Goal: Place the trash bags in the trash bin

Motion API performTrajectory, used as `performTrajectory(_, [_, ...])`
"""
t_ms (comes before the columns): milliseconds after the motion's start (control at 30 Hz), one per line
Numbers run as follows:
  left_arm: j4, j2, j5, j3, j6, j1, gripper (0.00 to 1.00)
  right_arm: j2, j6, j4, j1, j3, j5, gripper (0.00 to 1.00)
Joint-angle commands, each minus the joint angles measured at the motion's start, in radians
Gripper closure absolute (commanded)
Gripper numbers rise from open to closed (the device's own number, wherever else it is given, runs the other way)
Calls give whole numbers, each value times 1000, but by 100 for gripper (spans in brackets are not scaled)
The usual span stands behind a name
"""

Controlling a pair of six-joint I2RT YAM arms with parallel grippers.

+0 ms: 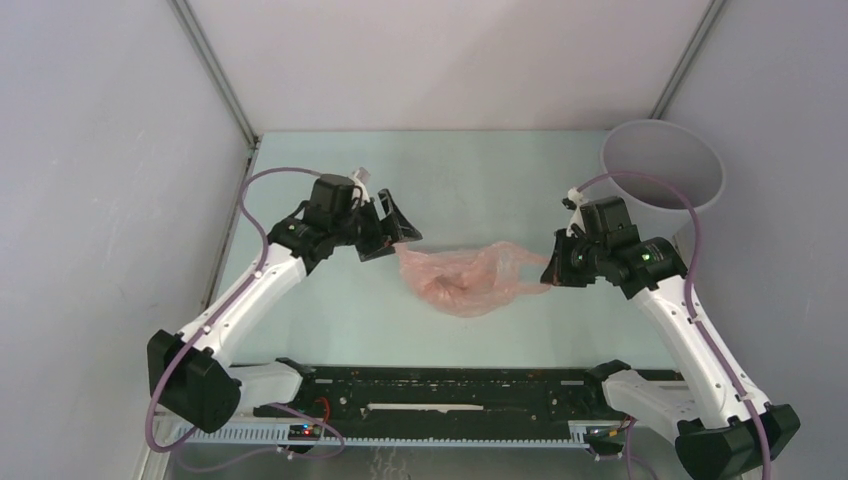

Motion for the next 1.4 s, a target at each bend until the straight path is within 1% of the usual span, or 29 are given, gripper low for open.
performTrajectory(0, [-156, 5, -61, 101, 218, 2, 16, 0, -26, -69, -15, 3, 134, 100])
performTrajectory(67, [-185, 19, -55, 103, 278, 2, 14, -4, -28, -62, -20, -5, 109, 100])
performTrajectory(233, [-226, 8, -78, 102, 404, 2, 14, 13, -13, -57, -51, -7, 81, 100])
performTrajectory(367, [-250, 0, -2, 105, 497, -18, 14, 19, -18, -44, -63, -8, 61, 100])
performTrajectory(433, [-262, 7, 62, 105, 527, -36, 10, 16, -17, -32, -65, -7, 41, 100])
performTrajectory(467, [-264, 13, 90, 102, 527, -44, 7, 15, -14, -26, -66, -8, 31, 100])
performTrajectory(567, [-278, 19, 93, 63, 494, -72, 6, 9, -10, -14, -69, -7, 14, 100])
performTrajectory(667, [-272, 36, 43, -9, 433, -79, 7, 2, -1, -12, -68, -7, 12, 100])
performTrajectory(767, [-263, 73, 55, -52, 380, -98, 9, -3, 6, -4, -67, -7, -1, 100])
performTrajectory(833, [-250, 95, 57, -60, 369, -130, 13, -4, 9, 0, -68, -7, -4, 100])
performTrajectory(900, [-203, 99, 69, -59, 355, -193, 20, -6, 12, 4, -68, -7, -8, 100])
performTrajectory(967, [-143, 100, 93, -53, 342, -252, 25, -3, 14, 12, -68, -7, -18, 100])
performTrajectory(1000, [-124, 106, 77, -46, 338, -278, 24, -4, 14, 13, -68, -7, -22, 100])
performTrajectory(1067, [-111, 143, 4, -30, 312, -306, 14, -7, 18, 16, -68, -7, -28, 100])
performTrajectory(1167, [-197, 278, -135, 30, 246, -300, 11, -14, 22, 18, -68, -7, -35, 100])
performTrajectory(1233, [-226, 367, -153, 88, 213, -299, 7, -22, 22, 18, -68, -7, -35, 100])
performTrajectory(1300, [-189, 427, -148, 125, 210, -299, 4, -29, 23, 14, -68, -7, -31, 100])
performTrajectory(1333, [-164, 460, -154, 148, 221, -295, 9, -31, 23, 14, -68, -8, -30, 100])
performTrajectory(1367, [-151, 495, -155, 175, 237, -283, 24, -32, 23, 15, -68, -7, -33, 100])
